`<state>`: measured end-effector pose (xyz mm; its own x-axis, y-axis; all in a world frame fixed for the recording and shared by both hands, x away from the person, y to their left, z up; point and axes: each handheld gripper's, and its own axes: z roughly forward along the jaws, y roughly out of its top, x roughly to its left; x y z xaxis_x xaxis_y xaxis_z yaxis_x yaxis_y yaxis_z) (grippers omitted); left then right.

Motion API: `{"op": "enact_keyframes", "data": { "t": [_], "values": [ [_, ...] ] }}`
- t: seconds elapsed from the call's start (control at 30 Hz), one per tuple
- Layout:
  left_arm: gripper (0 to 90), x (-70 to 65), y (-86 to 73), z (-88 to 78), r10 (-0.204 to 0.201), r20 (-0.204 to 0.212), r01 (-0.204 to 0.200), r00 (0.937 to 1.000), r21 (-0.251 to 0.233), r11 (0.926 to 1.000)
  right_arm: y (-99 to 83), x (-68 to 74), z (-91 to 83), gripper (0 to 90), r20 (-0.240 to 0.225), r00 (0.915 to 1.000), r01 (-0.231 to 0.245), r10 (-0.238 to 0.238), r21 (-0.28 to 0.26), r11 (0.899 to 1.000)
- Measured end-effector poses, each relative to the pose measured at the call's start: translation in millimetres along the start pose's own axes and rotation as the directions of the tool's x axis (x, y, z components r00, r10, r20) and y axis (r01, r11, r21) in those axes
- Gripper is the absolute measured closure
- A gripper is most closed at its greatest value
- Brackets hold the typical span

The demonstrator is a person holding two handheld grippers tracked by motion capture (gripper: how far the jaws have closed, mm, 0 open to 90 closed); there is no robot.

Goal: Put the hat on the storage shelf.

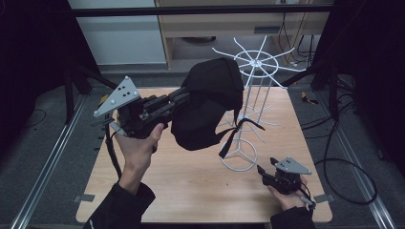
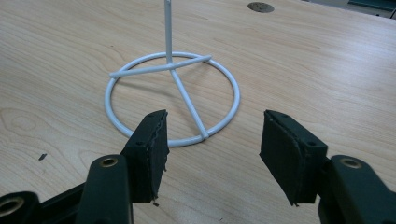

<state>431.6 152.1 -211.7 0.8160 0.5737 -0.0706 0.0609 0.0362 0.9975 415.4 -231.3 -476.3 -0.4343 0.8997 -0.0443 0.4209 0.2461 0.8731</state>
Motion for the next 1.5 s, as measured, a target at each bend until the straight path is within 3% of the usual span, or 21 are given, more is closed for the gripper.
{"op": "enact_keyframes", "data": {
  "t": [0.27, 0.53, 1.17, 1.5],
  "values": [
    [79.8, 2.7, -5.6, 0.5, 0.006, 0.009, -0.006, 0.9999, 0.035, 0.9994, -0.3, -0.3, 0.5, 41.5, 0.003, 1.0, 0.006, -0.006, 0.0, 1.0],
    [79.5, 10.5, -26.2, 6.9, -0.01, -0.004, 0.011, 0.9999, 0.099, 0.9951, -0.5, 0.1, 0.7, 41.4, 0.001, 1.0, 0.002, -0.002, 0.005, 1.0],
    [76.7, 10.3, -52.8, 23.3, 0.008, -0.04, -0.001, 0.9992, 0.161, 0.9869, -0.8, 0.1, 0.8, 40.9, 0.001, 1.0, 0.001, -0.001, 0.004, 1.0],
    [54.5, 12.2, -68.3, 4.1, 0.045, -0.067, -0.037, 0.9967, 0.123, 0.9917, -0.7, -0.4, 0.0, 40.8, 0.002, 1.0, 0.001, -0.001, 0.001, 1.0]
  ]
}}
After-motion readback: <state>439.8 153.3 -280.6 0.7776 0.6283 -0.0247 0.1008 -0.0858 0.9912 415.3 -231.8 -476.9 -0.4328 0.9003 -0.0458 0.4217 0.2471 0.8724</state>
